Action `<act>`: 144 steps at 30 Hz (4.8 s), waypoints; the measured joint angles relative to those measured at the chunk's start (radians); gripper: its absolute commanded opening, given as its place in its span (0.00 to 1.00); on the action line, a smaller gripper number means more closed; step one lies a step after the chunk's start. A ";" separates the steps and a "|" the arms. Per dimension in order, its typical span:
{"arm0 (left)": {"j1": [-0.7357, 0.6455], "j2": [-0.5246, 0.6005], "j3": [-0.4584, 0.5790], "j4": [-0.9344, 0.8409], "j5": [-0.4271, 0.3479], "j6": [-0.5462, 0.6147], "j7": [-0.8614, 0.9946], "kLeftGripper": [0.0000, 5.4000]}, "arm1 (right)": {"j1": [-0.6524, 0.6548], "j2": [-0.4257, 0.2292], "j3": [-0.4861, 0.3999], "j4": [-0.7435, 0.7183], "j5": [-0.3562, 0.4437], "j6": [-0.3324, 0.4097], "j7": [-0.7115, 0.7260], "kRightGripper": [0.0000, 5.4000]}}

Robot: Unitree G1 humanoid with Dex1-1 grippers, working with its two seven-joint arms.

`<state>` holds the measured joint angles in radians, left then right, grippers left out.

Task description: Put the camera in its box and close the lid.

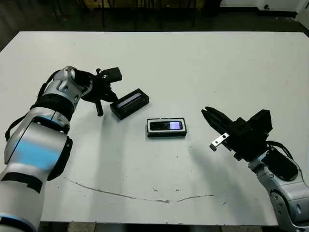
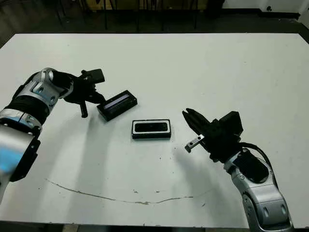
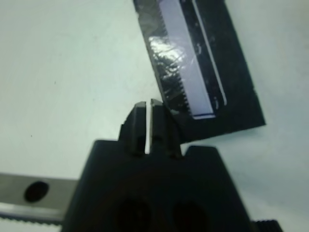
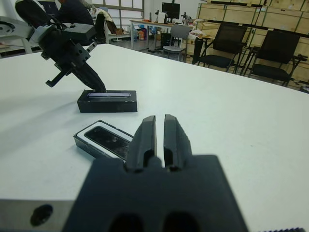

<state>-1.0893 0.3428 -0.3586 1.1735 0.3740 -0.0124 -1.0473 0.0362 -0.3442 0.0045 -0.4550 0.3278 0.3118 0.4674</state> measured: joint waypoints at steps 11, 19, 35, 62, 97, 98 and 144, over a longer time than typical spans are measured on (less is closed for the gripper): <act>0.041 -0.016 -0.006 -0.053 -0.002 -0.013 -0.055 0.00 | 0.000 0.002 0.002 0.003 0.001 -0.007 0.000 0.00; 0.073 -0.013 -0.011 -0.112 0.001 -0.017 -0.017 0.00 | 0.000 0.002 0.010 0.003 0.002 -0.007 -0.001 0.00; 0.516 0.010 0.293 -0.904 -0.093 0.335 0.679 0.00 | 0.017 0.008 0.015 -0.013 0.016 0.000 -0.009 0.00; 0.822 0.044 0.261 -1.636 -0.416 0.755 0.598 0.78 | 0.032 0.028 0.032 -0.009 0.019 -0.025 -0.002 0.00; 0.783 -0.105 0.220 -1.292 -0.502 0.753 0.665 1.00 | 0.049 0.032 0.030 -0.013 0.023 -0.009 -0.018 0.00; 0.782 -0.106 0.220 -1.289 -0.502 0.753 0.666 1.00 | 0.049 0.032 0.031 -0.013 0.023 -0.009 -0.017 0.00; 0.800 -0.164 0.207 -1.160 -0.475 0.558 0.704 0.52 | 0.066 0.031 0.030 -0.015 0.013 -0.026 0.001 0.00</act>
<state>-0.2891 0.1786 -0.1512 0.0138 -0.1013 0.5457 -0.3436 0.1027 -0.3133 0.0343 -0.4698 0.3410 0.2863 0.4679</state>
